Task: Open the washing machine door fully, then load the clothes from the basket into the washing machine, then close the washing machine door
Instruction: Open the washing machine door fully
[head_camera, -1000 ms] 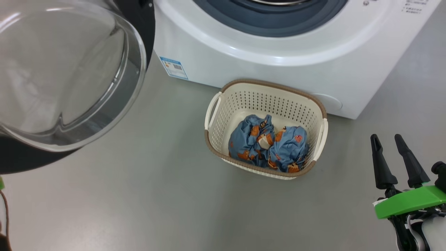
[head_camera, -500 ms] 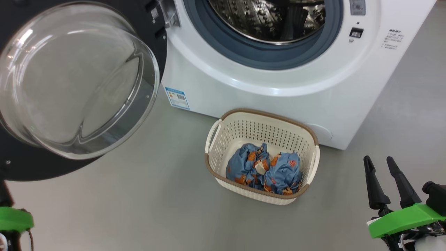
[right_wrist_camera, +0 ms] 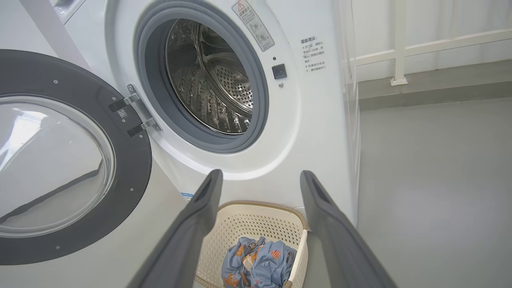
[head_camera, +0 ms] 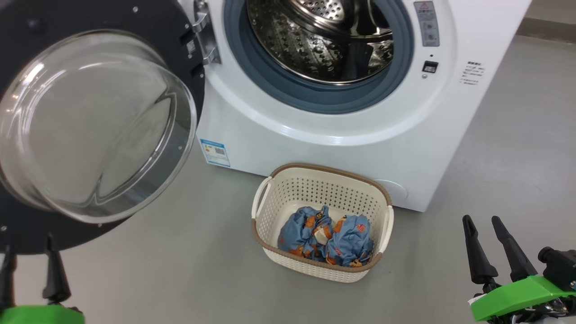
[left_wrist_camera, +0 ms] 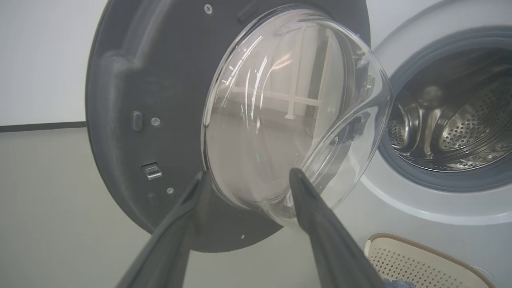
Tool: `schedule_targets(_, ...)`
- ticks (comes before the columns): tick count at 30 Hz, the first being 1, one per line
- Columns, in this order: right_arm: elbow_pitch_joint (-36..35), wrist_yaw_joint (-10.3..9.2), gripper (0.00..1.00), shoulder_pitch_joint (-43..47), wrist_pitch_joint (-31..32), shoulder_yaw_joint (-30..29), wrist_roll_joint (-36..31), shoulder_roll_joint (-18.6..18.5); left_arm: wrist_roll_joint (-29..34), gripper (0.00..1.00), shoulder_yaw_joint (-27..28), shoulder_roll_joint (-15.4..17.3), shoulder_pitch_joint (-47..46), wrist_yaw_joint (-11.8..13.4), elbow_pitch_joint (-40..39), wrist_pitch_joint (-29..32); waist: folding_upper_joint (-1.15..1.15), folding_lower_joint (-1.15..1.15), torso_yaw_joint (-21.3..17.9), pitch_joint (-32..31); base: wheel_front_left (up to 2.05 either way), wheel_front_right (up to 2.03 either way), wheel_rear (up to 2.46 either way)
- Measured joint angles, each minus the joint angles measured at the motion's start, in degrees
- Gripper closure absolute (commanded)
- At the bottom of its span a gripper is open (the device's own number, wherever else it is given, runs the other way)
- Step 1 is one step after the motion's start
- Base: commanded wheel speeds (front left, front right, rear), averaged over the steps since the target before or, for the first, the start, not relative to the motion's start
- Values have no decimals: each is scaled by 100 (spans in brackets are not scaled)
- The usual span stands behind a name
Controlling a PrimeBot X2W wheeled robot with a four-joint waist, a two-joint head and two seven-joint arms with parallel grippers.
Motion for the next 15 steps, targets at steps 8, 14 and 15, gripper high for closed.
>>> schedule_targets(8,-9,-1,0,6,0,-18,5,45,-166,0,-479,-104,355,0,-441,0,0,0,-313,-74,0,0,0)
schedule_targets(14,-16,0,0,10,0,-49,5,68,-170,0,-802,-105,404,0,-627,0,0,0,-645,-84,0,0,0)
schedule_targets(15,-19,0,0,11,0,-67,5,71,-170,0,-844,-107,411,0,-649,0,0,0,-703,-84,0,0,0)
